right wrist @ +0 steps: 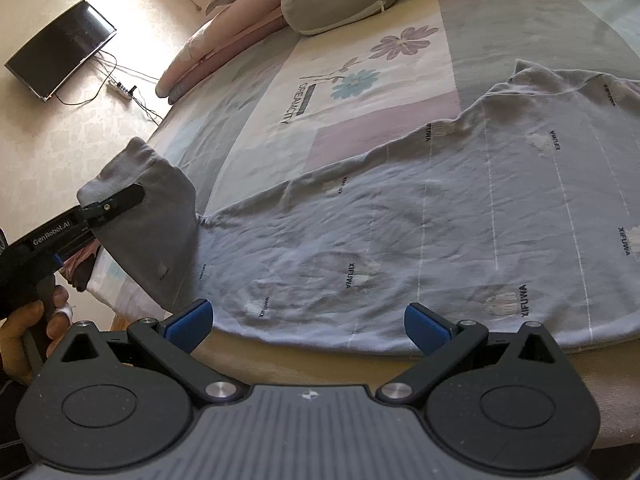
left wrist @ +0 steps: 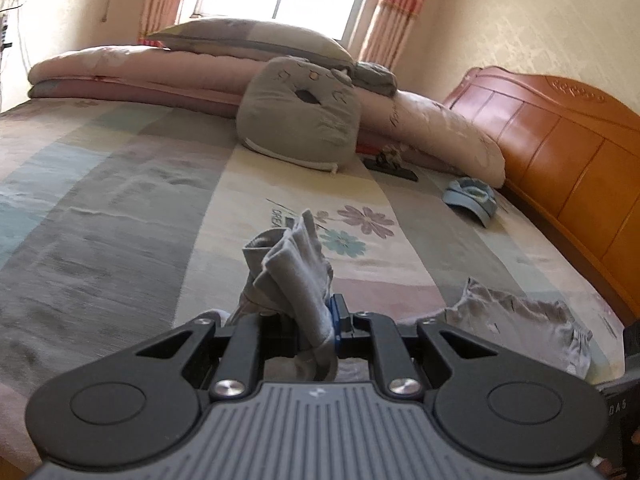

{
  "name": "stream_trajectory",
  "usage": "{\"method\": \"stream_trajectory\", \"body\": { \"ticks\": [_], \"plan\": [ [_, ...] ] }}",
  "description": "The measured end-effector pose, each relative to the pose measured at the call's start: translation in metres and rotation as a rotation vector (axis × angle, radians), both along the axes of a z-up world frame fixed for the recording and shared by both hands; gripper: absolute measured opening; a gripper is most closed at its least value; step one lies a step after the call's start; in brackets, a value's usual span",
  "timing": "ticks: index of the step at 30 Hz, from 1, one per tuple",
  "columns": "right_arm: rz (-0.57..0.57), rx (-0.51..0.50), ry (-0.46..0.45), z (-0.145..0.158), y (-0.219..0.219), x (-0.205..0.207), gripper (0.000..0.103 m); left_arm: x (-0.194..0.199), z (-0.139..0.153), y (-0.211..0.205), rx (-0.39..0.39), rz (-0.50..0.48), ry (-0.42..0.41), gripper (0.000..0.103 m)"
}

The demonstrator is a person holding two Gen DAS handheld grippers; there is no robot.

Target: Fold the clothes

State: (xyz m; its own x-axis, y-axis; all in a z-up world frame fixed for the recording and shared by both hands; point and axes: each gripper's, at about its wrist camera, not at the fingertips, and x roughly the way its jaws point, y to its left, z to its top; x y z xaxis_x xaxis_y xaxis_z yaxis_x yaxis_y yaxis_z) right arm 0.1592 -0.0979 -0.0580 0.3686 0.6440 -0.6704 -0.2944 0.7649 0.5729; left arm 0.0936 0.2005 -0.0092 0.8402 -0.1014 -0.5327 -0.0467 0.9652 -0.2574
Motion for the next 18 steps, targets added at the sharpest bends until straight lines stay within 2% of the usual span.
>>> {"method": "stream_trajectory", "body": {
  "ticks": [6, 13, 18],
  "plan": [
    [0.011, 0.001, -0.003, 0.001, 0.003, 0.0, 0.103, 0.003, -0.007, -0.014, 0.028, -0.044, 0.023, 0.013],
    [0.001, -0.001, -0.003, 0.001, 0.001, 0.001, 0.103, 0.01, -0.018, -0.032, 0.094, -0.096, 0.063, 0.013],
    [0.0, -0.003, -0.004, 0.002, 0.0, 0.0, 0.103, 0.02, -0.031, -0.039, 0.109, -0.108, 0.1, 0.014]
  ]
}}
